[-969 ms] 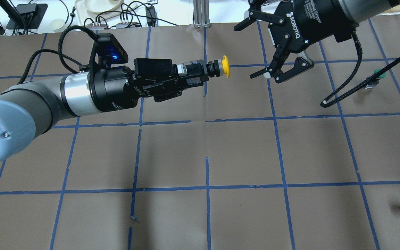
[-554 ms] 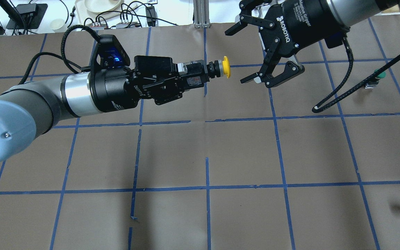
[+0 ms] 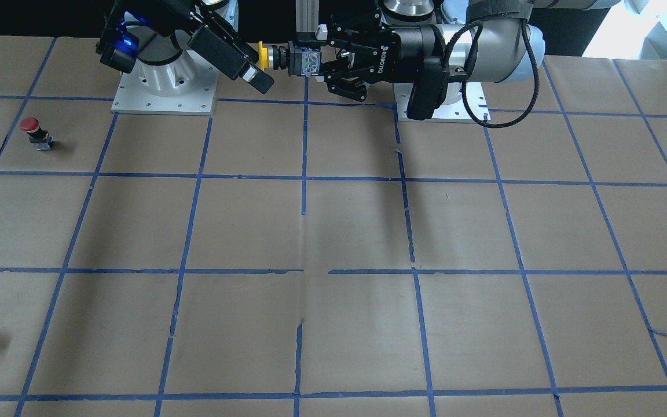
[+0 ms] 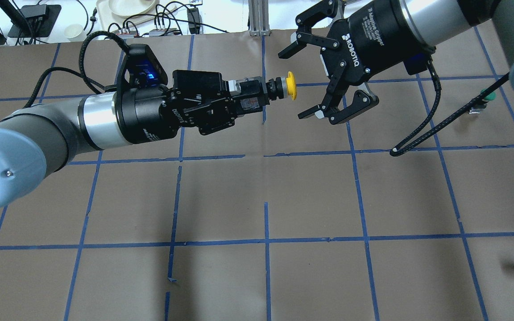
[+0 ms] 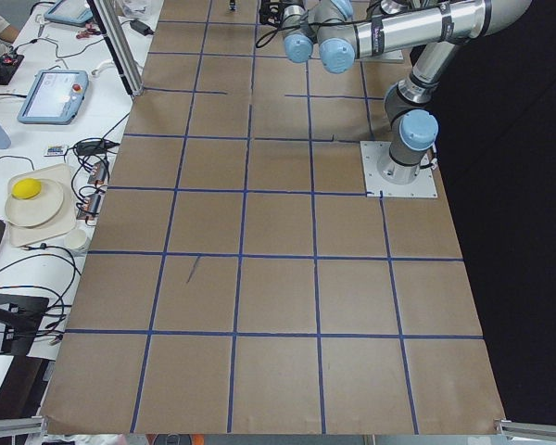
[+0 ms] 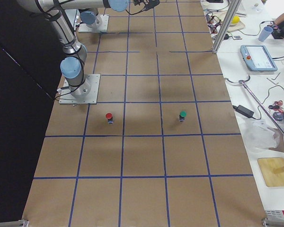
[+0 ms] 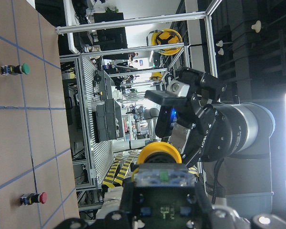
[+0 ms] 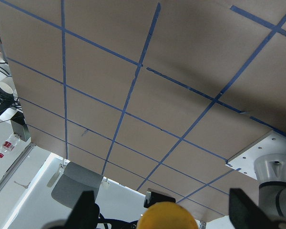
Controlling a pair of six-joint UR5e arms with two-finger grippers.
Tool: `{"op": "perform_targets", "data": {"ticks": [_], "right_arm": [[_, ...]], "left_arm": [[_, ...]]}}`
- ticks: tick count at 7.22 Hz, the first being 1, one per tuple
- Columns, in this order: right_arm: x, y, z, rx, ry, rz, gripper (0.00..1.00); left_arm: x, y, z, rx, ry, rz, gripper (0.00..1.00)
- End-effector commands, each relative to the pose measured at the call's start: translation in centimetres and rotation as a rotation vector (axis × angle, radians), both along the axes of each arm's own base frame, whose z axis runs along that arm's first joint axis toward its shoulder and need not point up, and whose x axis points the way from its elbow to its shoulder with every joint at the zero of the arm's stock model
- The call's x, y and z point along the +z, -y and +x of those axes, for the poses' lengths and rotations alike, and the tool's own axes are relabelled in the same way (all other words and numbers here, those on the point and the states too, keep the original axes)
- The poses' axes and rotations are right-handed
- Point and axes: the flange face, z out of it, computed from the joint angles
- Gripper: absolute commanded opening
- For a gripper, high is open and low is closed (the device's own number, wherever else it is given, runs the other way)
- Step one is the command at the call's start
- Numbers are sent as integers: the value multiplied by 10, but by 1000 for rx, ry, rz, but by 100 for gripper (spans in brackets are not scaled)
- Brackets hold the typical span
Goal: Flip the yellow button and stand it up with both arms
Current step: 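Close the right gripper on the yellow cap while the left gripper holds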
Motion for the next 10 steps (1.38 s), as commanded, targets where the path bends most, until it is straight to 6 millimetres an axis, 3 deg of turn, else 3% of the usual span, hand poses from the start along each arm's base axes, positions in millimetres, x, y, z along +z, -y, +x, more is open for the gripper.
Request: {"op": "perform_targets", "data": {"ticks": [1,4,8,10], "right_arm": [[5,-2,1,0,0,-7,99],[6,-9,2,3,-3,-10,83],[15,-18,2,3,-1,-30,74],[15,-17,2,2,0,-30,44]], "left_arm": [[1,0,0,0,0,-3,19],[1,-1,0,0,1,-14,19],[1,-1,0,-1,3,-20,19],[-1,-1,0,-1,3,-18,19]]}}
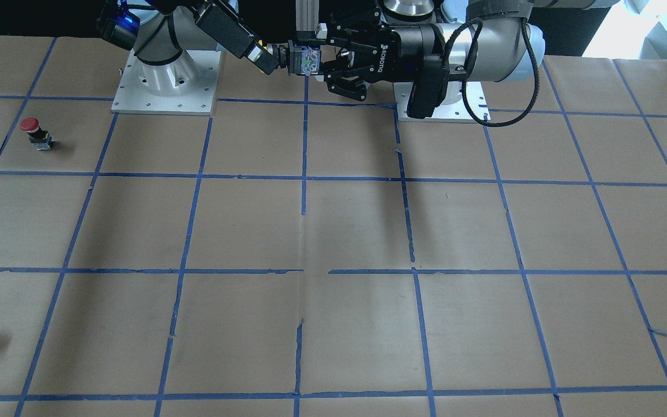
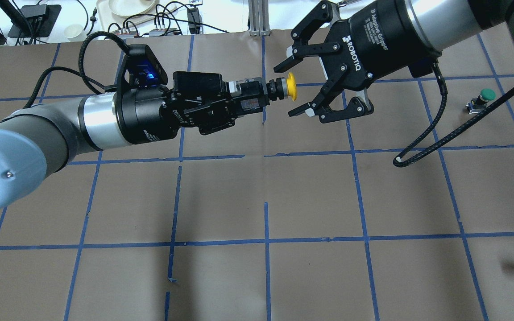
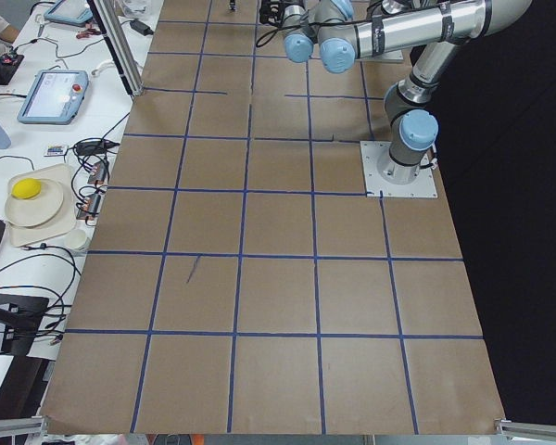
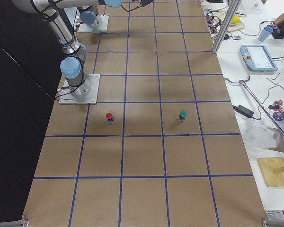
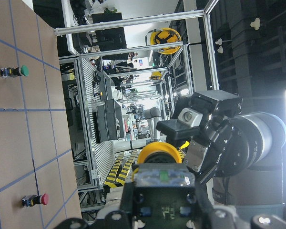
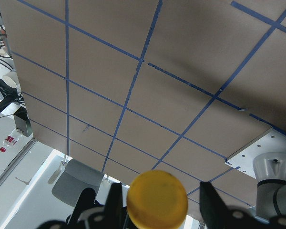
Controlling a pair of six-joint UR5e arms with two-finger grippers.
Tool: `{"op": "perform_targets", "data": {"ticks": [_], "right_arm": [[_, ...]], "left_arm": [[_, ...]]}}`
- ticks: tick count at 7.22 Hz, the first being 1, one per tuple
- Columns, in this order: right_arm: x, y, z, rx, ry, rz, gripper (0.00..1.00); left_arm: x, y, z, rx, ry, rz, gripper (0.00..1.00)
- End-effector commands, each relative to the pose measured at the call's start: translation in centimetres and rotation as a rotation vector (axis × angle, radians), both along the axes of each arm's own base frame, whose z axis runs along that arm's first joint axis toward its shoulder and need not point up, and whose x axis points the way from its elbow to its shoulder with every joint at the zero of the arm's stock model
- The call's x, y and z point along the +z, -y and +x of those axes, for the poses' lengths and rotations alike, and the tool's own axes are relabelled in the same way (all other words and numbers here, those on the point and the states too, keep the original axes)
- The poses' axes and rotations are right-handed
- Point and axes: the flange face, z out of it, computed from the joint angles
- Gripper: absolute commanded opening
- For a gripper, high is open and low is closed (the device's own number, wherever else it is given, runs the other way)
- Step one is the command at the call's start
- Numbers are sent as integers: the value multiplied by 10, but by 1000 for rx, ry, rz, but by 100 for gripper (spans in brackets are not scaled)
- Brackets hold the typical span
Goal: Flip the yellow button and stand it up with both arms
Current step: 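Close the right gripper on the yellow cap while the left gripper holds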
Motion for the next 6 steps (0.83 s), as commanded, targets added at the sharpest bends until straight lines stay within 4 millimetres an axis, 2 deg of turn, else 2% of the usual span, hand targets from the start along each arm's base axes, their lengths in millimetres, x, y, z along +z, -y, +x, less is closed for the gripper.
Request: {"op": "perform_targets", "data": {"ticks": [1,3,4,5,6], "right_arm": [[1,0,0,-1,1,-2,35],[1,0,0,-1,1,-2,33],[1,0,0,-1,1,-4,32],[1,0,0,-1,1,-2,32],[1,1,-1,-3,1,-2,32]], "left_arm": [[1,0,0,0,0,-4,19],[1,-1,0,-1,1,-4,19],[0,-1,0,-7,6,14,37],[-4,1,0,-9,8,24,99],[-2,1,0,-11,9,26,100]]}}
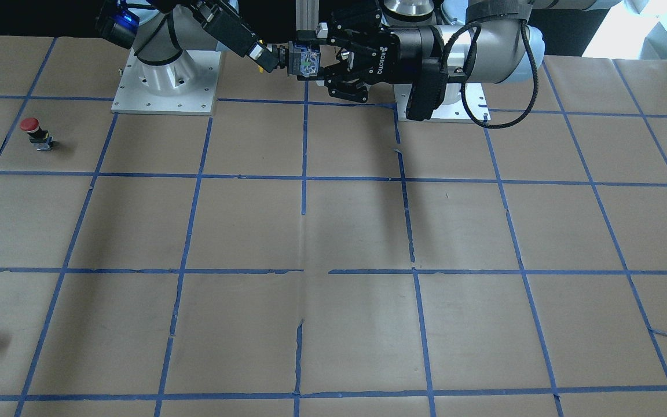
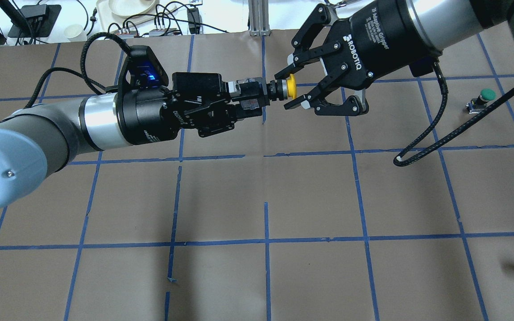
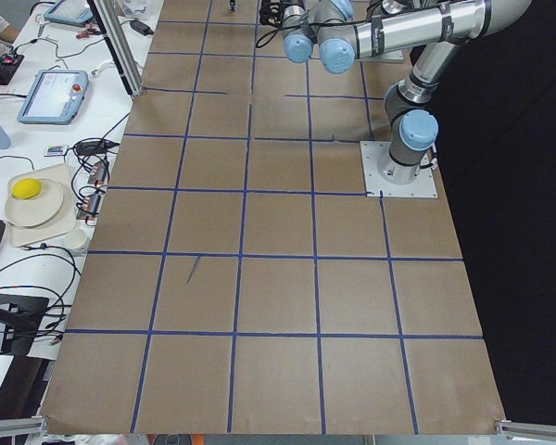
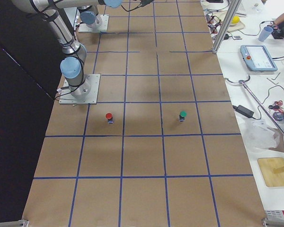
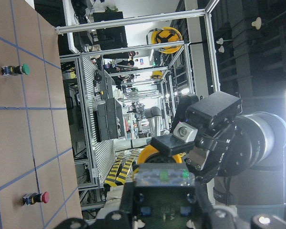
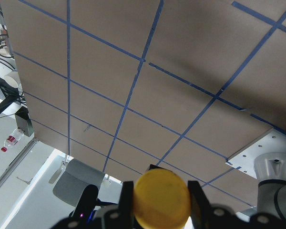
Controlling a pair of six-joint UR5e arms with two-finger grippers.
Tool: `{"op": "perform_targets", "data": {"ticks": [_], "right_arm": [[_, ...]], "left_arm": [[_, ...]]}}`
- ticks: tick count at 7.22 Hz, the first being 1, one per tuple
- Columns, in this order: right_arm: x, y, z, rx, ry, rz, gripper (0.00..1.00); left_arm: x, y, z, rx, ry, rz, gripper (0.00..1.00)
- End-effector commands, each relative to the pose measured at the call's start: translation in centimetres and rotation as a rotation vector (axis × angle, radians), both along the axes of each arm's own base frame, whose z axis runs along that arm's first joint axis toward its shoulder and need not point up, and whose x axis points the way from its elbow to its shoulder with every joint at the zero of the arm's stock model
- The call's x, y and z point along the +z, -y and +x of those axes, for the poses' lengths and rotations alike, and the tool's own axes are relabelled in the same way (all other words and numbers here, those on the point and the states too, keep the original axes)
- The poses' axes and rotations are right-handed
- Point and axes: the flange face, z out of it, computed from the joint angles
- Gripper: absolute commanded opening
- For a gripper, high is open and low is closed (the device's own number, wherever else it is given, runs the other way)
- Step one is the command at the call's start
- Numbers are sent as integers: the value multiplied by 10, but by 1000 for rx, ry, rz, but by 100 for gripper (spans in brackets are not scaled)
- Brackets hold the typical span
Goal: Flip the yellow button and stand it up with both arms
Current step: 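Open the left gripper and withdraw it while the right gripper carries the button away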
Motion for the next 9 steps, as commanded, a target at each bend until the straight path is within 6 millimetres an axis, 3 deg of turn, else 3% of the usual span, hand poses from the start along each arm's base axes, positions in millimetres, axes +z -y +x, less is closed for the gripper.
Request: {"op": "perform_targets", "data": {"ticks": [1,4,7,9], "right_arm": [[1,1,-2,-5,0,-1,32],[-11,15,-18,32,-101,-63,30],[-37,38,-104,289,-407,-280,30],[-90,44,-161,642,-583,-344,26]], "left_arm": [[-2,1,0,-1,0,11,100],[1,5,14,-61,113,8,100],[1,18,35,-144,436,34,100],[-5,22,51,-209,710,0,100]]}}
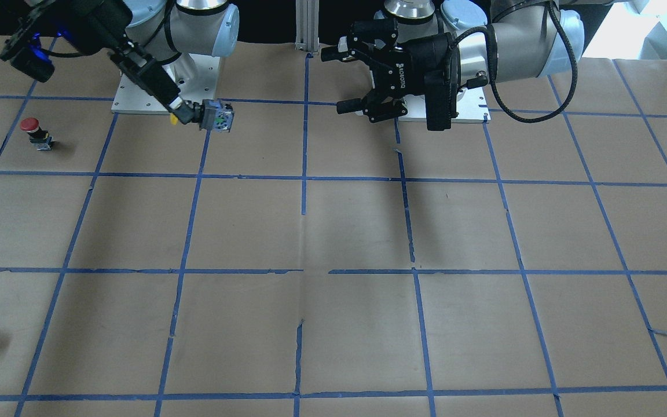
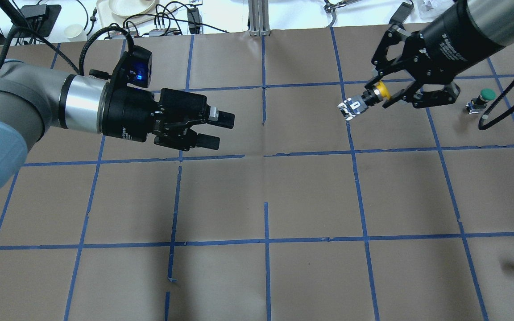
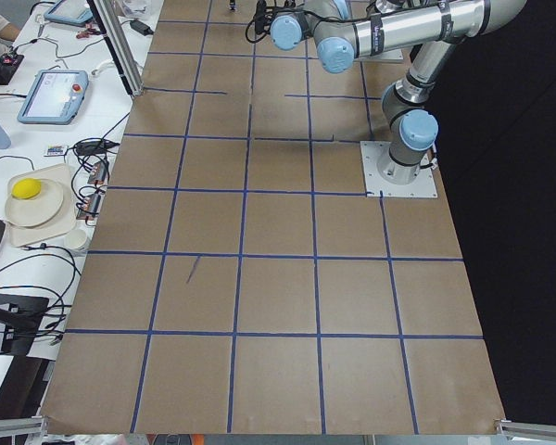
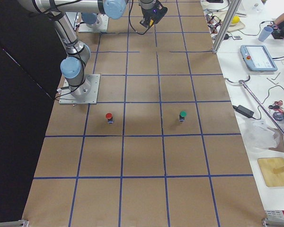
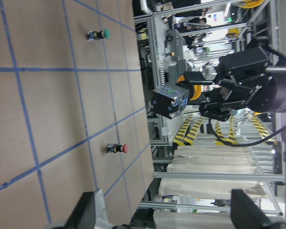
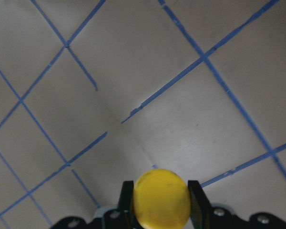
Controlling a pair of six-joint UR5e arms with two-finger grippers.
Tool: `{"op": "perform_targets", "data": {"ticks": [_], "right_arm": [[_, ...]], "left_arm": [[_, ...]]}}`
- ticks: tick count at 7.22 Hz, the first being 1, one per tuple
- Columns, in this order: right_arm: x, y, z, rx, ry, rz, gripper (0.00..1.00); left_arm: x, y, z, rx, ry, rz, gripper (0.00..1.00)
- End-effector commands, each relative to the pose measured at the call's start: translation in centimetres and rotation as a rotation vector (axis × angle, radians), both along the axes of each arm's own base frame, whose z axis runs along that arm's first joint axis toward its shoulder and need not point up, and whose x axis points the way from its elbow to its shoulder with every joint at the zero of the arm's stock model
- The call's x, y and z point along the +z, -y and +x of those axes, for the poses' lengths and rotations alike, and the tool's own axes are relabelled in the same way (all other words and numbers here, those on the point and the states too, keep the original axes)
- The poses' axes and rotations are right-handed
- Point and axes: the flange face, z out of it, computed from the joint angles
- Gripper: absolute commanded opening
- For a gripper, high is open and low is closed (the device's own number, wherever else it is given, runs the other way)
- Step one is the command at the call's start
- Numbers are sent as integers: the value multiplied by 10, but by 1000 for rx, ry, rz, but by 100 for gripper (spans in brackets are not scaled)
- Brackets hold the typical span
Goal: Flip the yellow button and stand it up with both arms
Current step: 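Open the left gripper and withdraw it while the right gripper carries the button away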
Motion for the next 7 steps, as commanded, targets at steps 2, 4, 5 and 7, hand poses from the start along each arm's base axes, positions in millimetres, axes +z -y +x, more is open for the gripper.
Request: {"op": "perform_targets", "data": {"ticks": [2,4,5,7], "right_arm": [[-70,9,-86,361,-238,-133,23],[-136,35,-147,519,-319,-240,19],[-151,41,-175,585,-351,-268,19],[-181,28,-227,727,-376,-294,16]], "left_arm": [[-4,15,40,-137,540,-76,100],[26,26,61,-117,805,-70,100],[37,28,65,-80,866,-57,100],[40,23,54,12,945,-13,100]]}}
